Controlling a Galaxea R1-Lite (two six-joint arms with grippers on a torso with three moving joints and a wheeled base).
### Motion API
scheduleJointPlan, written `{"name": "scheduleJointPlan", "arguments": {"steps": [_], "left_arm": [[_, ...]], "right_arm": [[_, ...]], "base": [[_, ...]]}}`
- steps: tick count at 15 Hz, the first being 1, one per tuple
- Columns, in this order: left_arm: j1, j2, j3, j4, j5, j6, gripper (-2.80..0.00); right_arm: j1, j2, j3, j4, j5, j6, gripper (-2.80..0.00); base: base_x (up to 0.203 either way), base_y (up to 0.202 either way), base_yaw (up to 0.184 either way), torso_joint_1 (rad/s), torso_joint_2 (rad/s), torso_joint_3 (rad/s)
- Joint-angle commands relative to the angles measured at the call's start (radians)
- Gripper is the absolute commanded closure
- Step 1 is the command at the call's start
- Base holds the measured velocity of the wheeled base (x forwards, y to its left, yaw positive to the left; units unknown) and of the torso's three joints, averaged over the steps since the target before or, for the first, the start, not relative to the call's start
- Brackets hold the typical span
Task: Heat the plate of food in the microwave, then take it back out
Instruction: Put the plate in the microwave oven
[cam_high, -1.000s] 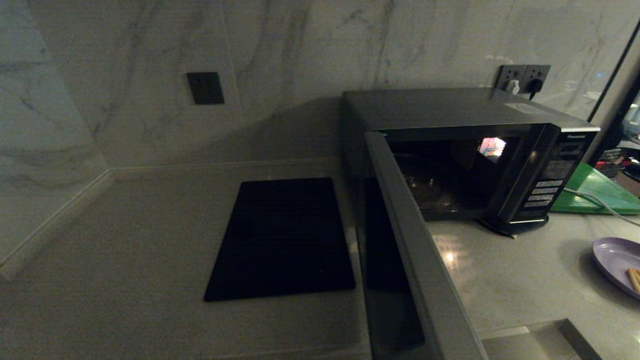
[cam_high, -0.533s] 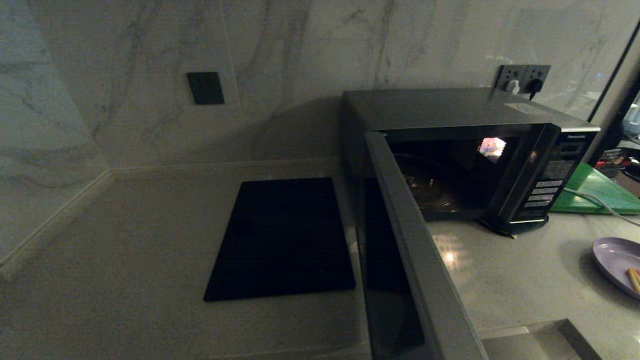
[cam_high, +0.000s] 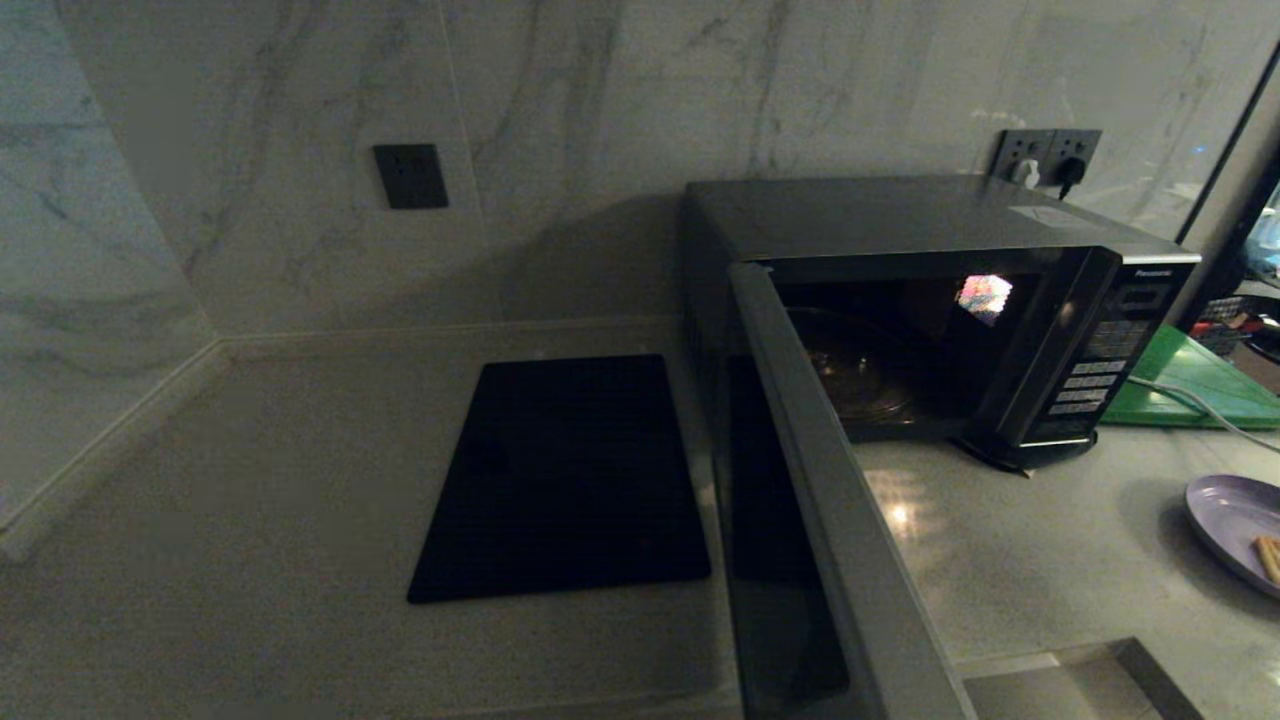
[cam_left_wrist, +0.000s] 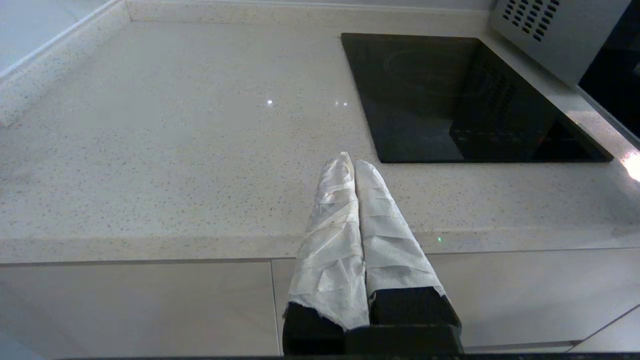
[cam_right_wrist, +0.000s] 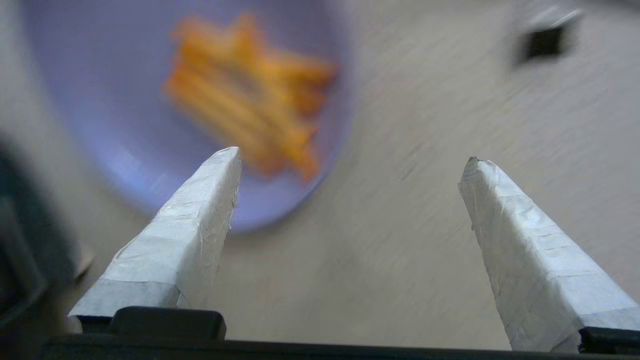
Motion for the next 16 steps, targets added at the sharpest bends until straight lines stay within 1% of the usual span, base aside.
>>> {"name": "scheduleJointPlan", "arguments": {"steps": [1,2,3,8,16], "left_arm": [[0.0,0.0,0.0,-0.001,0.0,-0.001,0.0],[0.0,0.0,0.0,0.0,0.0,-0.001,0.0],[0.0,0.0,0.0,-0.001,0.0,-0.001,0.0],[0.0,0.0,0.0,-0.001,0.0,-0.001,0.0],[0.0,0.0,0.0,-0.001,0.0,-0.001,0.0]], "right_arm": [[-0.008,0.059,-0.026,0.005,-0.078,0.004,-2.8],[-0.009,0.067,-0.033,0.008,-0.122,0.005,-2.8],[-0.009,0.074,-0.05,0.012,-0.136,0.005,-2.8],[-0.007,0.104,-0.081,0.013,-0.137,0.002,-2.8],[0.007,0.132,-0.113,0.003,-0.108,0.002,-2.8]], "base": [[0.0,0.0,0.0,0.0,0.0,0.0],[0.0,0.0,0.0,0.0,0.0,0.0],[0.0,0.0,0.0,0.0,0.0,0.0],[0.0,0.0,0.0,0.0,0.0,0.0],[0.0,0.0,0.0,0.0,0.0,0.0]]}}
